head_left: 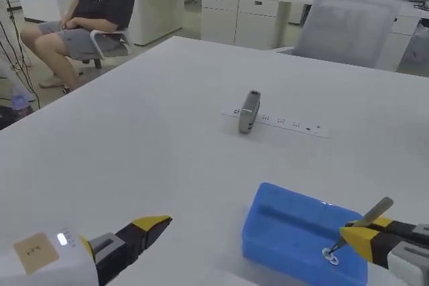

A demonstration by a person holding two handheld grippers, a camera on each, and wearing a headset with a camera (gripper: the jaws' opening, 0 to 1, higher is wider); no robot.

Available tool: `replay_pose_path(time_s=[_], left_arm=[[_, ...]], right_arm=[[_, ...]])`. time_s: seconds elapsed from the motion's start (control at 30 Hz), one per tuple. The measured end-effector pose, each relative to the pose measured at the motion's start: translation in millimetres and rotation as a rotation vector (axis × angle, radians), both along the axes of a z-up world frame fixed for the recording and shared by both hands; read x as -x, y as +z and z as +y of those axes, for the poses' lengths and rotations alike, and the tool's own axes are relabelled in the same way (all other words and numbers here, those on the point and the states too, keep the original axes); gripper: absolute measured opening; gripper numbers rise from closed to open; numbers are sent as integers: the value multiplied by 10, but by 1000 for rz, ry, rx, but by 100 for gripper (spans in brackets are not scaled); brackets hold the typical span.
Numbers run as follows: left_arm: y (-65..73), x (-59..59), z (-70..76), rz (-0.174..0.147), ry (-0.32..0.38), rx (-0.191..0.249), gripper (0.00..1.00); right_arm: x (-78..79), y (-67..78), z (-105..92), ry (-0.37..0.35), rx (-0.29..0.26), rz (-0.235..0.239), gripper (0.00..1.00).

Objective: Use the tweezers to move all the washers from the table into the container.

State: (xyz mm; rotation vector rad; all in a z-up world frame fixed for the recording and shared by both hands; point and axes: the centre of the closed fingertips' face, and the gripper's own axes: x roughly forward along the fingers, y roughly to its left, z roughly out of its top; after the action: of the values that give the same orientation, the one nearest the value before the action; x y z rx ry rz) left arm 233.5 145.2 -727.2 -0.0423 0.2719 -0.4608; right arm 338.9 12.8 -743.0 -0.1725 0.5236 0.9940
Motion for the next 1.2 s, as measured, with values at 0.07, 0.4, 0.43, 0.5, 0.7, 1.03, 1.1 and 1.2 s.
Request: replay_pose_path(time_s=[0.07,0.4,0.43,0.5,0.7,1.03,1.1,1.2], left_arm=[[0,1,-1,0,0,-1,70],[1,1,5,0,3,0,70],[-2,1,5,1,3,-1,70],[-8,1,8,4,3,-4,70],[-6,-1,11,4,5,0,70],[-30,2,2,14,-1,-6,69],[-32,3,-1,15,-2,-7,69],[-37,4,0,17,-3,-9,69]], right_arm=[[-69,-35,24,-10,2,8,3],[-302,-320,93,-21,54,45,3],[-318,-343,88,-22,60,46,3],[-346,-390,77,-22,69,52,3],[-401,-561,38,-27,101,76,3],[-479,-683,-20,-47,106,99,3],[-486,-689,-24,-48,108,100,3],[-499,-698,-25,-49,105,102,3]])
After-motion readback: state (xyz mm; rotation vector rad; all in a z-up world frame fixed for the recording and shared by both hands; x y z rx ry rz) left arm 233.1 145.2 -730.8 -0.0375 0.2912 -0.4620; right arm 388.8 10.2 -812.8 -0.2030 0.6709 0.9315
